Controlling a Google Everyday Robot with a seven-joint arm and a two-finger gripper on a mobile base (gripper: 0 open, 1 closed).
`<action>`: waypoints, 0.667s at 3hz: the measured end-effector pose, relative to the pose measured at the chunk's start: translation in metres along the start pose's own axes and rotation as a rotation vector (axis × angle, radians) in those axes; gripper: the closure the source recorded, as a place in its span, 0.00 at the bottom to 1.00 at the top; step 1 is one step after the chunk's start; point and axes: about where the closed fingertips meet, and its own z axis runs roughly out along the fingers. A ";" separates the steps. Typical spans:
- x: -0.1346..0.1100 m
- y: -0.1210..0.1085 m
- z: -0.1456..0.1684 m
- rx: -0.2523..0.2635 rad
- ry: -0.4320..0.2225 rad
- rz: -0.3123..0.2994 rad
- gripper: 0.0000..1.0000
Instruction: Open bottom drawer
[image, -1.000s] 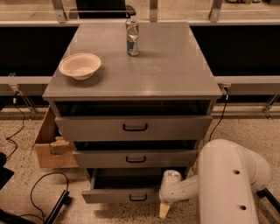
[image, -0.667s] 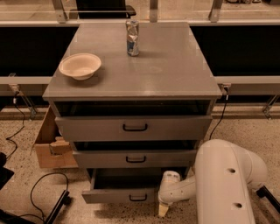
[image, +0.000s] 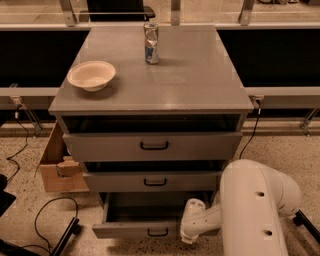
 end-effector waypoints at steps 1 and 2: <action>0.001 0.001 -0.002 0.000 0.001 0.002 0.95; 0.016 0.021 -0.010 0.002 0.020 0.035 1.00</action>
Offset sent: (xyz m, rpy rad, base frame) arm -0.2433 -0.0768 0.0821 -0.1689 0.0387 -0.3303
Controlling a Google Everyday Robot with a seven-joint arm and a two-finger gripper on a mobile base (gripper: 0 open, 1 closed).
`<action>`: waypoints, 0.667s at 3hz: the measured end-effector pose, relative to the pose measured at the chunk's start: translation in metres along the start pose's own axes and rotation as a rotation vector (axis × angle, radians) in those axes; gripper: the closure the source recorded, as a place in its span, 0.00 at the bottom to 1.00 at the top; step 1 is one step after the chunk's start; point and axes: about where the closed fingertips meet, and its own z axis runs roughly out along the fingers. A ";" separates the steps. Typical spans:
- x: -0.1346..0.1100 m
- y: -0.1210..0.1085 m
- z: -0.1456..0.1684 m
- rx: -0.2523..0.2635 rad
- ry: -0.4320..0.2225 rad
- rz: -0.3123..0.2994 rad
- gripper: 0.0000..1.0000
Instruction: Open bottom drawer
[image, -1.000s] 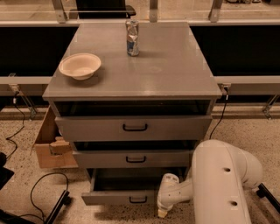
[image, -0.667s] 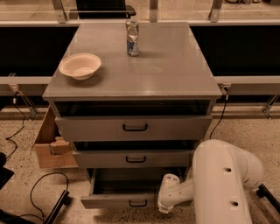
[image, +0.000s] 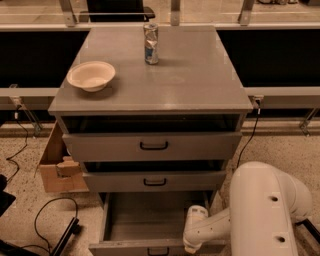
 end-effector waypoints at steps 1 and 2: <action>0.000 0.000 0.000 0.000 0.000 0.000 1.00; 0.010 0.017 -0.004 -0.001 0.003 0.028 1.00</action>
Offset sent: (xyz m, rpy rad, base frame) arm -0.4154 -0.0839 0.0864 -0.0249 0.0397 -0.6060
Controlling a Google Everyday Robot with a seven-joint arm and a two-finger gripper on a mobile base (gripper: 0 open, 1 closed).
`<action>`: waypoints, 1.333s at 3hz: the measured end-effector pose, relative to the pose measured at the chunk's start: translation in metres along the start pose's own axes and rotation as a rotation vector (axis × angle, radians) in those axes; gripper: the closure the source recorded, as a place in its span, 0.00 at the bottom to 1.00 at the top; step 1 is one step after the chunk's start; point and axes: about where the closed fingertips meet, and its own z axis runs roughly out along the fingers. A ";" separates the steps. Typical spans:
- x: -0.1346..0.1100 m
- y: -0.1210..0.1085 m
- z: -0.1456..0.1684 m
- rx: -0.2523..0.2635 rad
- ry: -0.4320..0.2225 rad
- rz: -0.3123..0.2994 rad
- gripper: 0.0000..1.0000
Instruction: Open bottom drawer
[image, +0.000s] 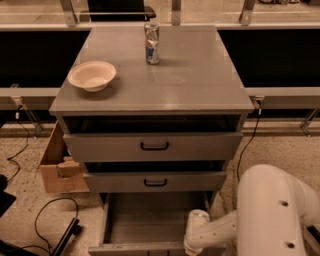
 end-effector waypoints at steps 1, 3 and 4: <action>0.000 0.000 0.002 0.000 0.000 0.000 1.00; 0.008 0.018 -0.002 0.007 -0.001 0.028 1.00; 0.010 0.030 -0.009 0.025 0.003 0.033 1.00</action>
Offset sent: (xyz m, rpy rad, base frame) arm -0.5873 -0.0188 0.1297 -0.0185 -0.2035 -0.8496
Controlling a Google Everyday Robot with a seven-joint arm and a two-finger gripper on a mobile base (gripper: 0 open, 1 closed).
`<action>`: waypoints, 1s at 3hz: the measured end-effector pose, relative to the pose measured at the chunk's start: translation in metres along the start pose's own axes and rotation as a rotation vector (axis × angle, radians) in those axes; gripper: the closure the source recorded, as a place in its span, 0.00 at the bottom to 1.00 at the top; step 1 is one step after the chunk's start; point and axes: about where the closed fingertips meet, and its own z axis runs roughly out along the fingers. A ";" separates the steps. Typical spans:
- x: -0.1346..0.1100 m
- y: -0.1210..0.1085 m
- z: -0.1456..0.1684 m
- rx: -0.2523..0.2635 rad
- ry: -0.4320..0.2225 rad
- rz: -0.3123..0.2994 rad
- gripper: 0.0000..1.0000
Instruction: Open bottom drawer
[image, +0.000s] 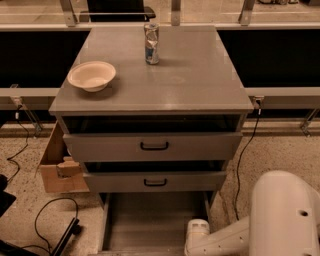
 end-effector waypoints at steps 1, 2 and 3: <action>0.000 0.000 0.001 0.000 0.000 0.000 1.00; 0.002 0.014 -0.009 0.037 0.006 -0.006 1.00; 0.003 0.019 -0.016 0.060 0.008 -0.006 1.00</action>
Offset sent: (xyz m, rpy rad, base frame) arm -0.4537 0.1528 0.3790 -0.6541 -0.9801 0.1591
